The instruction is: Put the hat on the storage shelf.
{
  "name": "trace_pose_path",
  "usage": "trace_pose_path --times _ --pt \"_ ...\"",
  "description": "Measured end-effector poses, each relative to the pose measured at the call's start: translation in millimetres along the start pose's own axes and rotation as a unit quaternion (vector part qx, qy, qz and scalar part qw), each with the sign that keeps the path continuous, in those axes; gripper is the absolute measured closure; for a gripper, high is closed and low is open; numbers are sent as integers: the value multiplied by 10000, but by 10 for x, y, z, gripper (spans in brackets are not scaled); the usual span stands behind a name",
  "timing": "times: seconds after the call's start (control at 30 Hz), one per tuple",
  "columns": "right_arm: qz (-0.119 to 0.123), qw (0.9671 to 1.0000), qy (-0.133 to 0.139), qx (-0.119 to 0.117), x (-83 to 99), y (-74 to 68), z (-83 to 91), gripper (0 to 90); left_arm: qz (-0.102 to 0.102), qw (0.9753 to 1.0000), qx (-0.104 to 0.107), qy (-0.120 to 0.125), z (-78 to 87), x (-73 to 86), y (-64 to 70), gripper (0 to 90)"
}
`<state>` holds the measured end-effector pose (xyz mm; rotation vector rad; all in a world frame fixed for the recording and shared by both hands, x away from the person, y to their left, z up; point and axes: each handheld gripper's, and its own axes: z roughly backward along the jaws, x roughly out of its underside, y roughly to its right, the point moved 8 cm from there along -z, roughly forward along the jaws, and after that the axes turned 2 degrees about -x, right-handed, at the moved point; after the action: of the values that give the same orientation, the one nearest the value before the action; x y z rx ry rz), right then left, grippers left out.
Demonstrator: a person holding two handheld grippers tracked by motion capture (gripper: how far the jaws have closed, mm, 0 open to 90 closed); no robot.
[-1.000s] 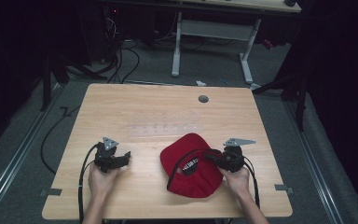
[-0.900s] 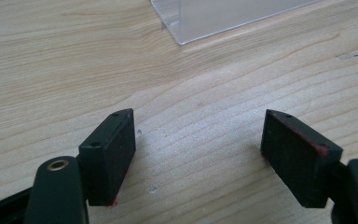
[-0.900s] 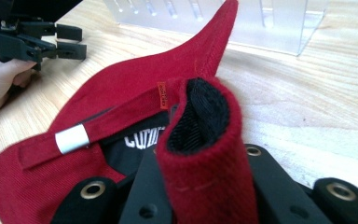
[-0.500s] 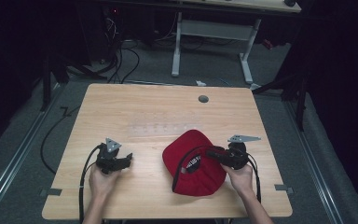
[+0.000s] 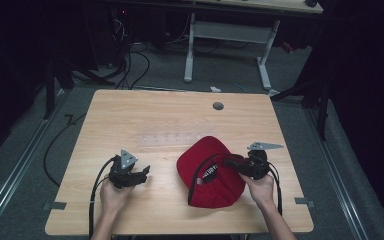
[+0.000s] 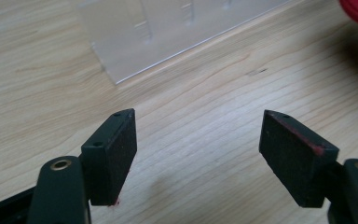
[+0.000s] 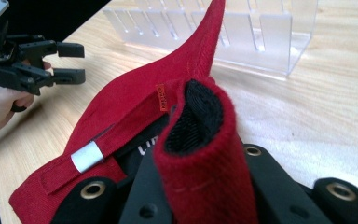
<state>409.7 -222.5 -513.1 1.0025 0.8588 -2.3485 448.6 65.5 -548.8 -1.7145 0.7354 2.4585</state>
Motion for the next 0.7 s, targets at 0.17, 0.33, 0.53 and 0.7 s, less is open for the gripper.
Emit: trace_pose_path --times 0.17,0.33,0.53,0.7 --pt "-3 10000 23 -47 -88 -33 24 836 -195 9995 233 64 77 -2 170 279" --pt "-20 10000 -4 -44 -176 -60 38 836 -298 9983 493 79 151 6 360 272" --pt "-63 9999 -26 -132 -254 -113 14 835 -488 9954 821 76 213 30 614 260" --pt "-71 9997 -67 -205 -288 -160 -17 836 -683 9925 1013 -14 230 99 791 246"
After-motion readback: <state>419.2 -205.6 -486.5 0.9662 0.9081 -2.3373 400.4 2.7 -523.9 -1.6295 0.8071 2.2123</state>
